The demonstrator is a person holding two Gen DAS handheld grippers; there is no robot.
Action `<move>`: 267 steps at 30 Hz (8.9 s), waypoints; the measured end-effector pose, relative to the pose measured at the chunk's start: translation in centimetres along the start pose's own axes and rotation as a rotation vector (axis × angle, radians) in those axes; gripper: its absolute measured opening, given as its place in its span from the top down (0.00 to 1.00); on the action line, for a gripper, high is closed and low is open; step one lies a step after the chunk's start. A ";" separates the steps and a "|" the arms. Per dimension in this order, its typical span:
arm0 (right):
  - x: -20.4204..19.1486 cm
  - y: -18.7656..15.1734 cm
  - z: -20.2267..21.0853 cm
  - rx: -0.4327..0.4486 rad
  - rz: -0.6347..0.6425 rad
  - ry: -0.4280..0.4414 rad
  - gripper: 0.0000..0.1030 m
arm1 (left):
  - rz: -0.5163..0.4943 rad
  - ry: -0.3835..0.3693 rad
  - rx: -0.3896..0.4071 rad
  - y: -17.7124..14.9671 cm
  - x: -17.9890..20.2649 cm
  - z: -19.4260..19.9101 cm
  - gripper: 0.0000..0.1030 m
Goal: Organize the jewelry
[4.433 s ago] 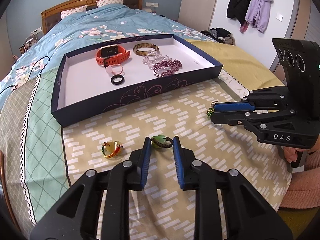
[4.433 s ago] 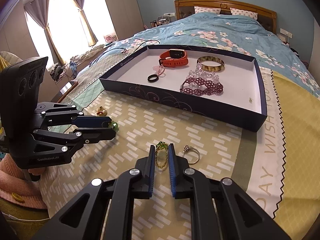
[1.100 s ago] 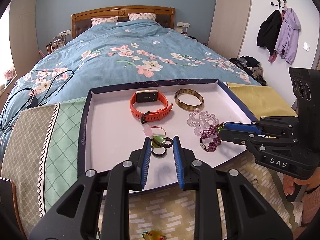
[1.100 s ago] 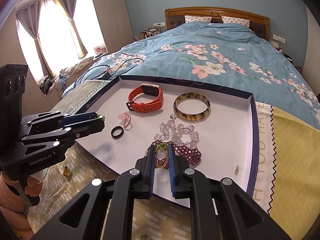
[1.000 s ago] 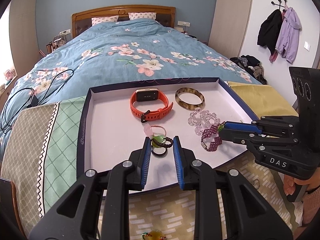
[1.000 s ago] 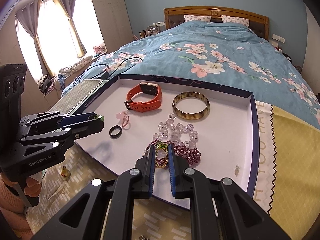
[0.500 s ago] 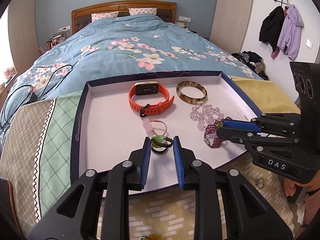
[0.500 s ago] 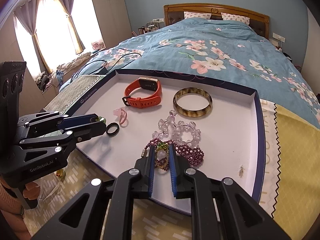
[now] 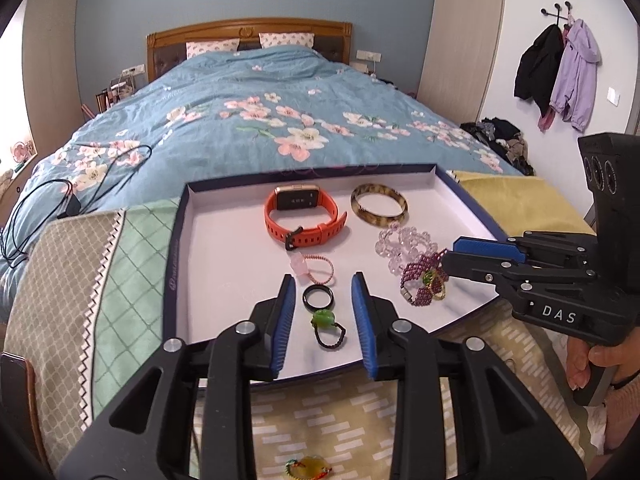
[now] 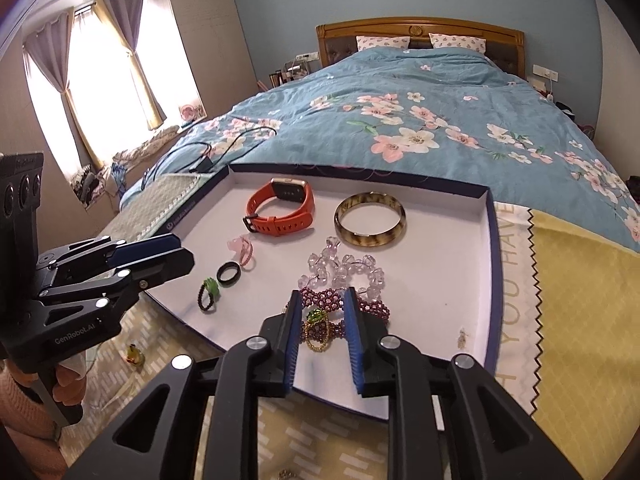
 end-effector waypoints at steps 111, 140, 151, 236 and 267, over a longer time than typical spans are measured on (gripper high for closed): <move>-2.2 -3.2 6.4 0.108 -0.015 0.024 0.84 | -0.013 -0.073 0.013 -3.2 3.5 6.8 0.81; -1.6 -0.7 6.0 0.145 0.006 0.000 0.84 | -0.020 -0.061 0.059 -0.5 3.2 6.0 0.81; -1.3 0.0 5.6 0.149 0.007 -0.006 0.84 | -0.015 -0.060 0.071 0.3 2.8 5.5 0.81; -0.3 1.7 0.6 0.078 0.023 -0.045 0.84 | 0.034 -0.028 0.032 1.7 0.0 1.7 0.81; 0.2 1.5 -0.8 0.050 0.021 -0.049 0.84 | 0.043 0.001 0.010 2.0 -0.9 0.4 0.81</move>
Point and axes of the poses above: each gripper's, at about its wrist camera, not at the fingertips, and z roughly against the way its jaws point, x to its right, y to its top, the point moved 10 cm from there along -z, roughly the way its jaws point, and after that the axes turned 8 degrees about -y, right-handed, at the moved point
